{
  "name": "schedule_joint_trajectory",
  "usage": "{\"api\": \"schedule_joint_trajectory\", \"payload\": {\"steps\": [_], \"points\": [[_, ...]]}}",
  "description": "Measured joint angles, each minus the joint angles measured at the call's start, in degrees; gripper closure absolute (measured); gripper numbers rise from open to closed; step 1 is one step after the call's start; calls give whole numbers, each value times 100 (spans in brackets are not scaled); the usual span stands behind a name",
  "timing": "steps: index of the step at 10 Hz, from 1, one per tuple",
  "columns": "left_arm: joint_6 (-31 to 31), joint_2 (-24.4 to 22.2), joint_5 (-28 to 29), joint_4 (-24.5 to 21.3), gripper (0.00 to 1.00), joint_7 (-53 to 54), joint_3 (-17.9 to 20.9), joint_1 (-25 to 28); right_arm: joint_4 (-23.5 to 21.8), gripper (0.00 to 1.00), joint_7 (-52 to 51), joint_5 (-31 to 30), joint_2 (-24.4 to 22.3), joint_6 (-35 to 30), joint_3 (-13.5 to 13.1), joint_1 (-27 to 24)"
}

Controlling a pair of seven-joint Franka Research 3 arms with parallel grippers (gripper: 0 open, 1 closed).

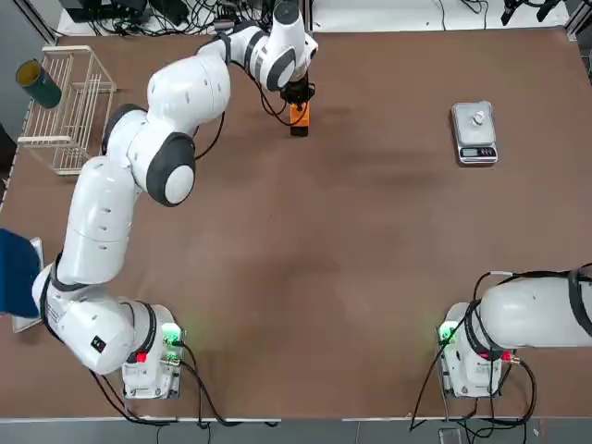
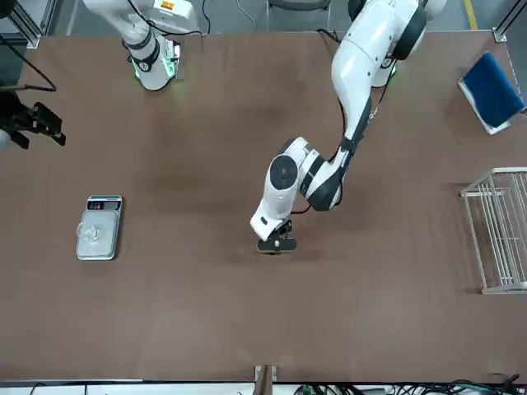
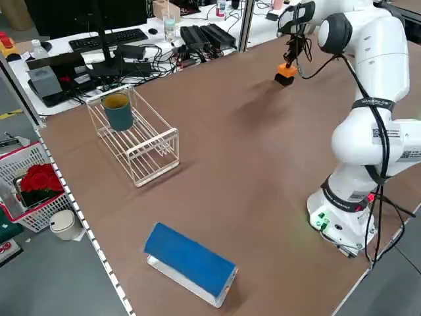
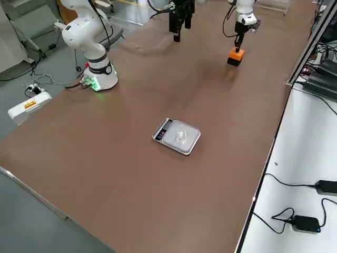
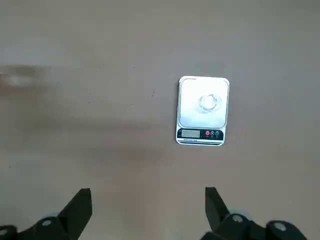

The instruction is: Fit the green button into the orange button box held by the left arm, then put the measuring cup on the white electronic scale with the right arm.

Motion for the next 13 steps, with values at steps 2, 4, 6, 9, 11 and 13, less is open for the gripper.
{"api": "schedule_joint_trajectory", "payload": {"steps": [2,4,6,9,11,13], "points": [[-201,-135,-28,36,99,0,1,42,0,0,0,0,0,0,1,0],[-635,-444,-110,61,96,0,2,153,4,0,0,0,0,1,3,0],[-1018,-849,-117,65,73,24,2,341,10,0,0,0,0,5,4,-1],[-1954,-1469,-163,65,37,490,4,711,17,0,0,0,0,18,4,-6],[-2621,-1943,-237,61,21,1038,11,1132,20,0,0,0,0,20,8,-7],[-3181,-2356,-252,30,10,1738,15,1619,21,0,0,0,0,20,12,-8]]}}
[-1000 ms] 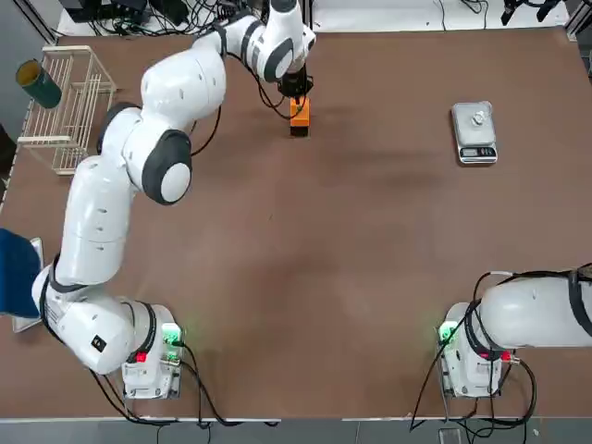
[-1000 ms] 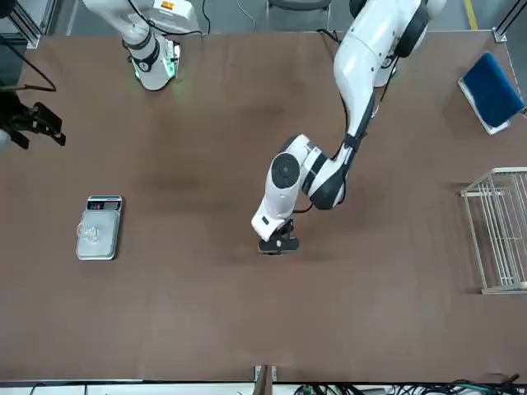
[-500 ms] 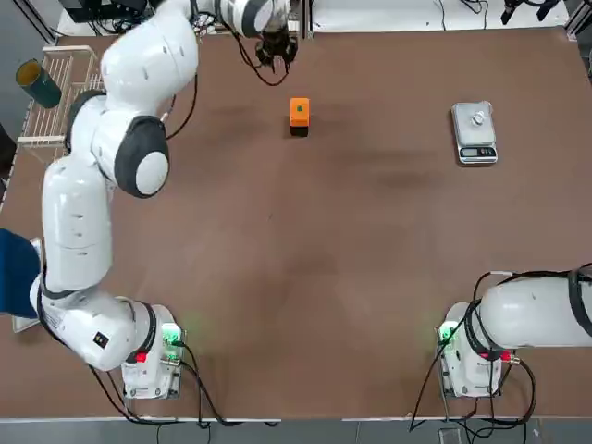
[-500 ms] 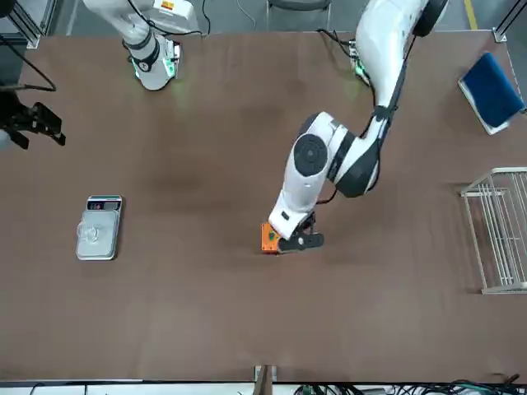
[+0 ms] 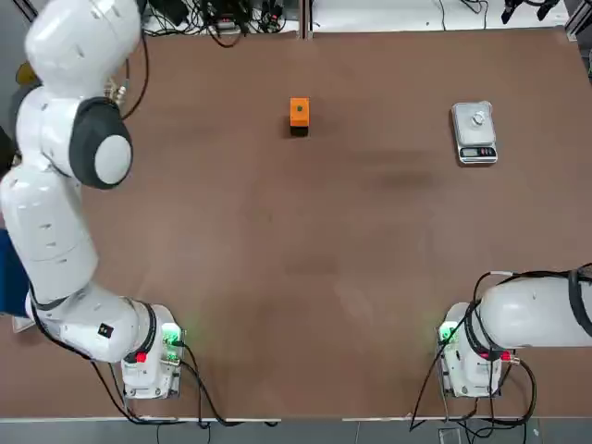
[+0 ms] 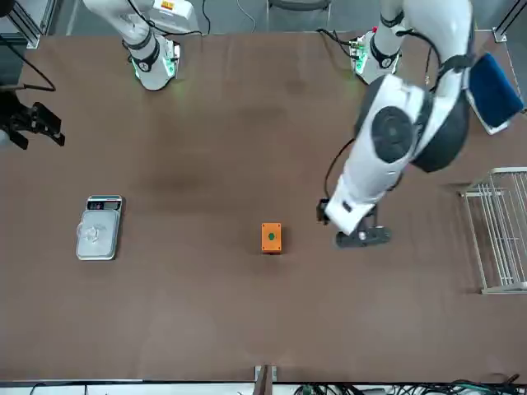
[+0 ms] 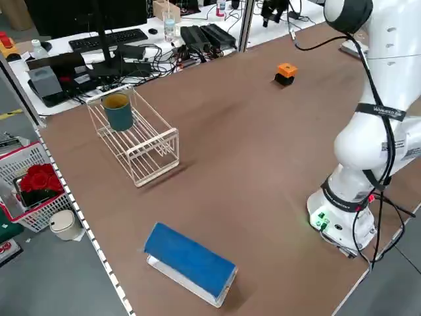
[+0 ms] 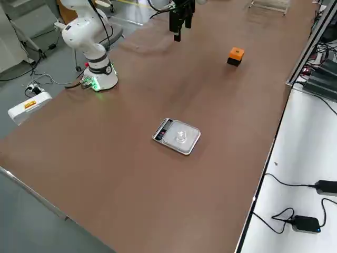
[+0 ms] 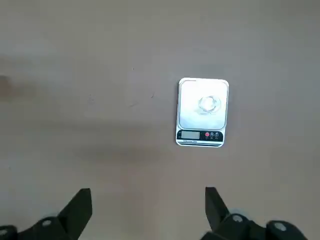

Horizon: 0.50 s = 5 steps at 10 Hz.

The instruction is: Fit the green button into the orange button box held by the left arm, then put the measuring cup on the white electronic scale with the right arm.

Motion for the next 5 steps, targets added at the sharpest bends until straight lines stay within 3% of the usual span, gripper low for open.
{"api": "schedule_joint_trajectory", "payload": {"steps": [2,5], "points": [[-382,-358,-5,-95,1,635,1,410,2,0,0,0,0,0,9,-1],[-571,-1114,-9,-658,1,1335,-32,1017,6,0,0,2,-1,0,15,-2]]}}
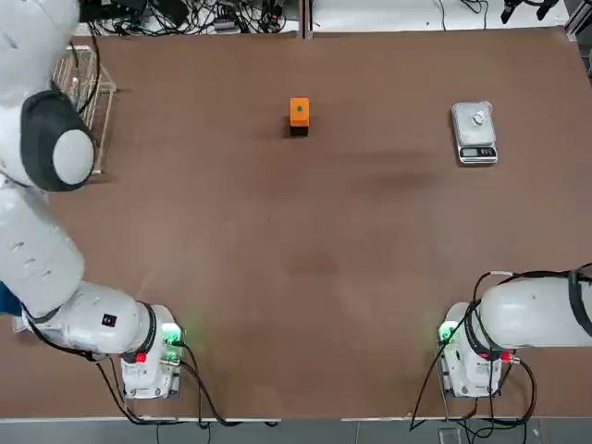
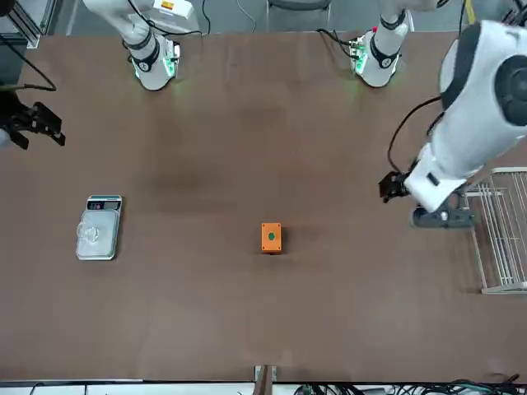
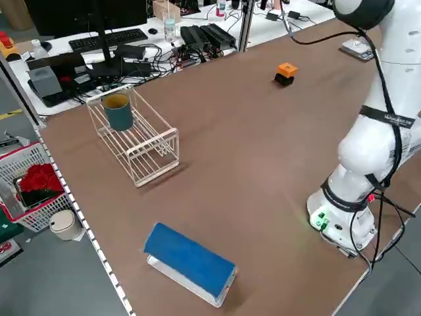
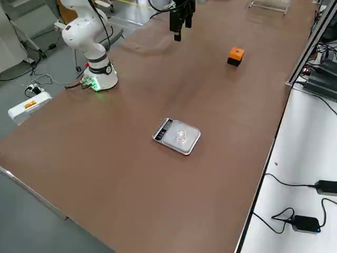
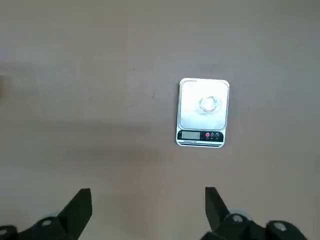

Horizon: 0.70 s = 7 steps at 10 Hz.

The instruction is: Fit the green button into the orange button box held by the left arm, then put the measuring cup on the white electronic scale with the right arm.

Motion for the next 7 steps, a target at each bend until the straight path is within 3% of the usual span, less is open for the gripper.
{"api": "schedule_joint_trajectory", "payload": {"steps": [3,7], "points": [[-137,-694,-7,-561,1,612,-141,579,6,0,0,0,-2,2,3,-3],[-427,-1160,-232,-922,0,939,-245,993,12,0,0,1,-3,9,4,-5]]}}
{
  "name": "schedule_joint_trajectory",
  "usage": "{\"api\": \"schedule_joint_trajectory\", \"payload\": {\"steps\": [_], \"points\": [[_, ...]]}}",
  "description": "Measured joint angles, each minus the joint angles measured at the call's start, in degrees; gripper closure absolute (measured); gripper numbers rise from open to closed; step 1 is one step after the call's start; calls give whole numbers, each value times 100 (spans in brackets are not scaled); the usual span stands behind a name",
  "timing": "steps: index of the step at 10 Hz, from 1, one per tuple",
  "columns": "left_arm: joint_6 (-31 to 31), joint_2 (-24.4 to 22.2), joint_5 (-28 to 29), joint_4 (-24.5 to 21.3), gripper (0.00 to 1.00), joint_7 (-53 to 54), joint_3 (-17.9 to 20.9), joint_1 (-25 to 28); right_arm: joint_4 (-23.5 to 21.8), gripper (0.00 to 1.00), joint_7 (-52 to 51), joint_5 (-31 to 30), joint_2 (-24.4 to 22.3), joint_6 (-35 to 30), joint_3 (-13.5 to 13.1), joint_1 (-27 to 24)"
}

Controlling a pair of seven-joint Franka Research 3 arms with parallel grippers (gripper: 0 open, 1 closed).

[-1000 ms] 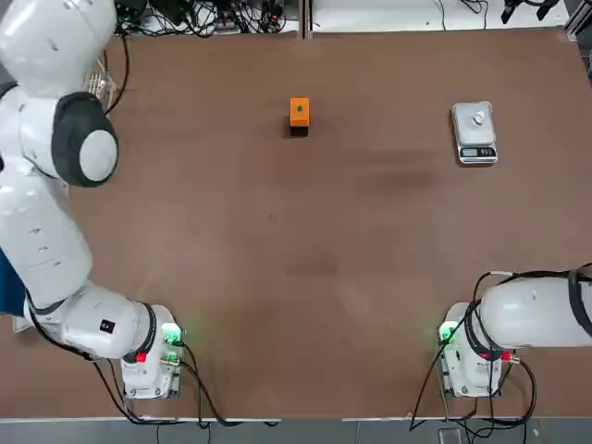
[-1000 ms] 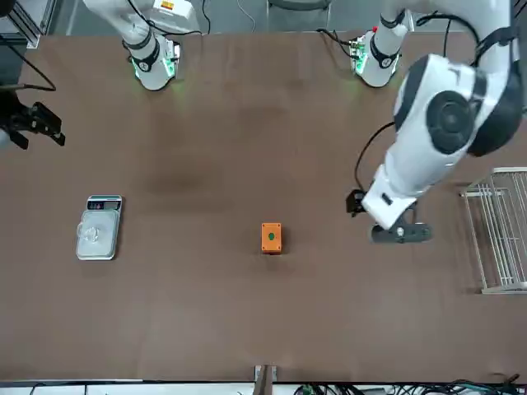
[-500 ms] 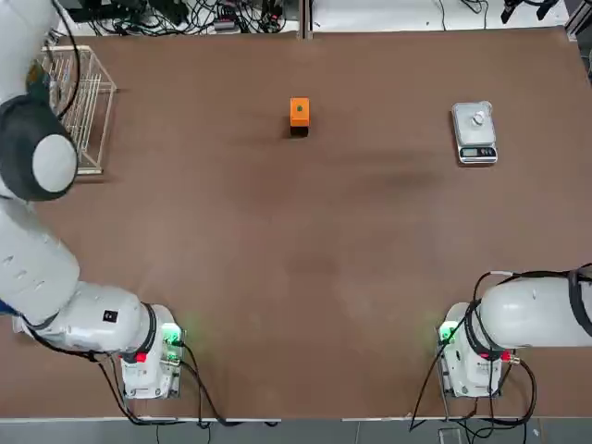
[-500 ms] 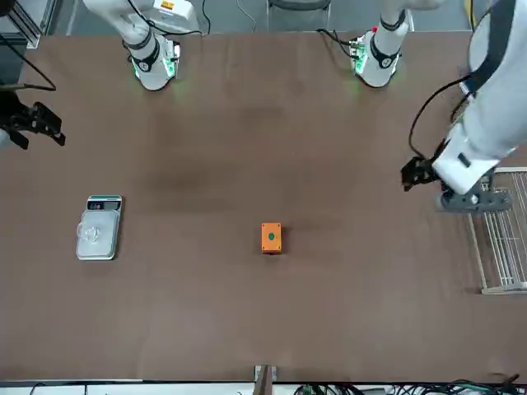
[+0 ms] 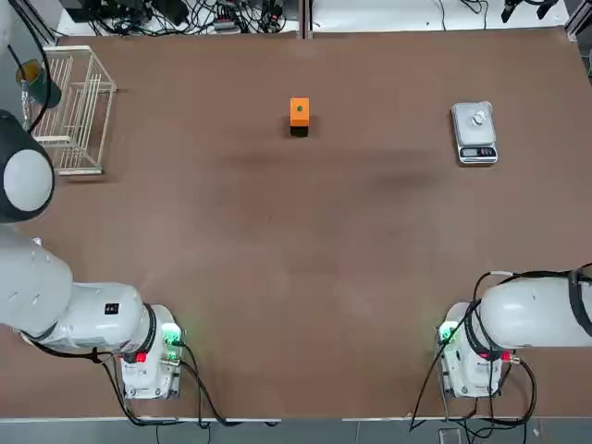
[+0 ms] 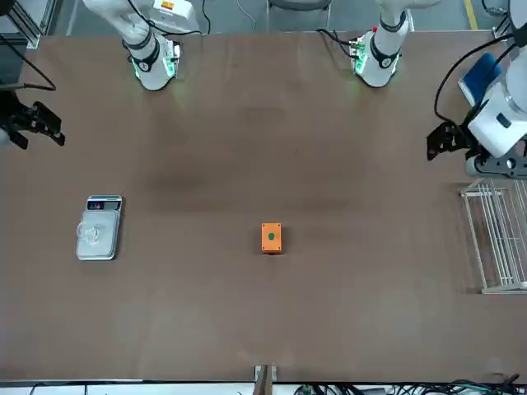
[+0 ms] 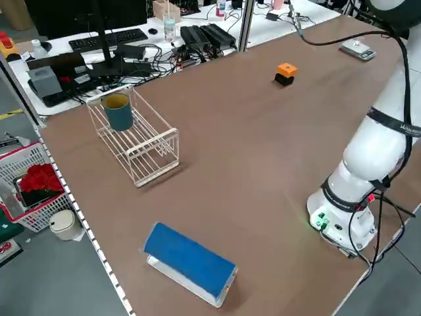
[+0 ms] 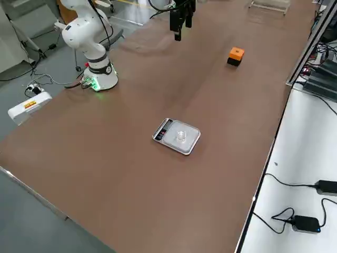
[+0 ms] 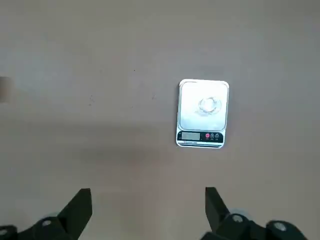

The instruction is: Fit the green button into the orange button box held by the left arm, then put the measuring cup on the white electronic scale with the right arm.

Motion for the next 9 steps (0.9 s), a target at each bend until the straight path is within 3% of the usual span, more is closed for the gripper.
{"api": "schedule_joint_trajectory", "payload": {"steps": [9], "points": [[11,-117,-19,-175,0,348,-5,107,6,0,0,0,-2,45,2,-1]]}}
